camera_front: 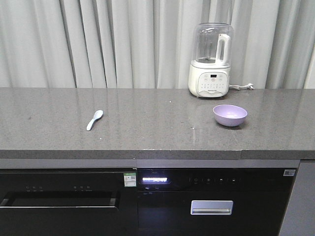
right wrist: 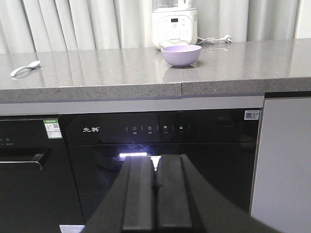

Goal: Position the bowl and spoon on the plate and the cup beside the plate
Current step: 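Drive the base toward the white spoon and lavender bowl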

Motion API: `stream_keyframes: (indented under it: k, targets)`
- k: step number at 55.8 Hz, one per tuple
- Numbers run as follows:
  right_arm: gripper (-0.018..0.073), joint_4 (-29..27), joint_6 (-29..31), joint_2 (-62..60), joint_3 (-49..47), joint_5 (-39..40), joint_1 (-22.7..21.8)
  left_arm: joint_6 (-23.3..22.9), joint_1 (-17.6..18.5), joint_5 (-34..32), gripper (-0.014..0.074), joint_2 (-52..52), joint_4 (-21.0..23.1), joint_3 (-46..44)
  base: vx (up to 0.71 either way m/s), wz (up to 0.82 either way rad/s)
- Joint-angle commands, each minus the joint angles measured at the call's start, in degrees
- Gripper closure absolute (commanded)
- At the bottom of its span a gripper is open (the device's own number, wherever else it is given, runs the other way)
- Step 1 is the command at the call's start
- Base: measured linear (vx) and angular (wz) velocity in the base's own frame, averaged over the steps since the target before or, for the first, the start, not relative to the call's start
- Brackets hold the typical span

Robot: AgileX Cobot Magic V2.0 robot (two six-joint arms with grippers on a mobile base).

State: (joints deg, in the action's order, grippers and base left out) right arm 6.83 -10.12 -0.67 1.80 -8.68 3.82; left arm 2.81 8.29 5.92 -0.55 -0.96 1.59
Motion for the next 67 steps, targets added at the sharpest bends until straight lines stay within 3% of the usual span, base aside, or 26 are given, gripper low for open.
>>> stream_keyframes:
  k: [1, 67]
  targets:
    - [0.0568, 0.37, 0.78, -0.24, 0.19, 4.73, -0.32, -0.35, -0.10, -4.71, 0.0596, -0.42, 0.53, -1.50, 0.00, 0.00]
    - [0.0568, 0.37, 0.78, -0.24, 0.19, 4.73, -0.32, -0.35, -0.10, -4.71, 0.0596, -0.42, 0.53, -1.50, 0.02, -0.05]
